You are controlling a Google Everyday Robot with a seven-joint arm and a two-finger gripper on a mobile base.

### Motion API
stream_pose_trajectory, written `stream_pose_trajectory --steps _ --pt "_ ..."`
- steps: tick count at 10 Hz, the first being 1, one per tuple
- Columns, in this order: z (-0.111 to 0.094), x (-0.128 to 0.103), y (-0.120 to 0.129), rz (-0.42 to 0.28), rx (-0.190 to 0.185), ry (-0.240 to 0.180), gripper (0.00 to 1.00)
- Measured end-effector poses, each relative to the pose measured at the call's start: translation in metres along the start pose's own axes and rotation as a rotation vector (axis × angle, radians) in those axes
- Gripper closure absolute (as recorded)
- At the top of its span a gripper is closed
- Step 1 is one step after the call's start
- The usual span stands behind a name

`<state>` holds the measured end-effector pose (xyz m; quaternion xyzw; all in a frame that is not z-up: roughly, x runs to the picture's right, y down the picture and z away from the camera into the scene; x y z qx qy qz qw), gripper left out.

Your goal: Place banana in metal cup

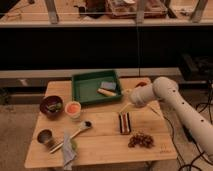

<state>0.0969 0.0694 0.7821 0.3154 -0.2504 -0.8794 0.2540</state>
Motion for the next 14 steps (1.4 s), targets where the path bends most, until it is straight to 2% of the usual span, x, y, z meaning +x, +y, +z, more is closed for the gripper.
stream_pose_trajectory --steps 2,5,7,8,11,14 --pt "0.0 0.0 0.001 -0.003 -0.003 -0.004 0.23" --pt "0.005 0.014 0.026 -0.032 -0.029 -0.094 0.23" --pt "0.024 0.037 0.068 -0.054 -0.036 -0.159 0.23" --pt "0.031 0.045 0.084 -0.06 -0.036 -0.176 0.23" --pt "0.058 0.074 0.121 -0.066 -0.044 -0.204 0.23" --pt "0.079 0.08 0.129 -0.045 -0.071 -0.217 0.23"
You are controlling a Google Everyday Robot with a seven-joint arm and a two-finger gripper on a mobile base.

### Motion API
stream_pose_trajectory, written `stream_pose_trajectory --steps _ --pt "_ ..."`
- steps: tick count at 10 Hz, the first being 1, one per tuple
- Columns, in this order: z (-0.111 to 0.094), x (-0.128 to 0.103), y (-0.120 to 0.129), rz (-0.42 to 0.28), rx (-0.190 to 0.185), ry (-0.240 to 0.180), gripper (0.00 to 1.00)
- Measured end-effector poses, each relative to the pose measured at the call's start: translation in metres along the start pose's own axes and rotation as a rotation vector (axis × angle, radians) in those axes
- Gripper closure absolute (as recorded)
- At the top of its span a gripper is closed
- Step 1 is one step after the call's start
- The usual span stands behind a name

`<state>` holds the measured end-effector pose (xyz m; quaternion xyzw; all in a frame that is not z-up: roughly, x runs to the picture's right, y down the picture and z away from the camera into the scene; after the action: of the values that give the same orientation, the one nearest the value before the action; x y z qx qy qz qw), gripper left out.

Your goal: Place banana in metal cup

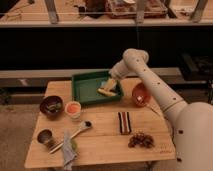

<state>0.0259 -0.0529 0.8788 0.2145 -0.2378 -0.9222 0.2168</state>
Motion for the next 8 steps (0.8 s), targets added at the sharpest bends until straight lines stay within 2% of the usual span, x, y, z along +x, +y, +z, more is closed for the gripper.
stream_pose_trajectory --steps 2,4,6,8 --pt "0.015 -0.006 0.0 0.024 -0.031 -0.012 0.23" --pt "0.039 -0.012 0.001 0.038 -0.038 -0.021 0.23" --pt "0.053 -0.019 0.005 0.056 -0.045 -0.039 0.23" --pt "0.065 -0.026 0.006 0.072 -0.052 -0.056 0.34"
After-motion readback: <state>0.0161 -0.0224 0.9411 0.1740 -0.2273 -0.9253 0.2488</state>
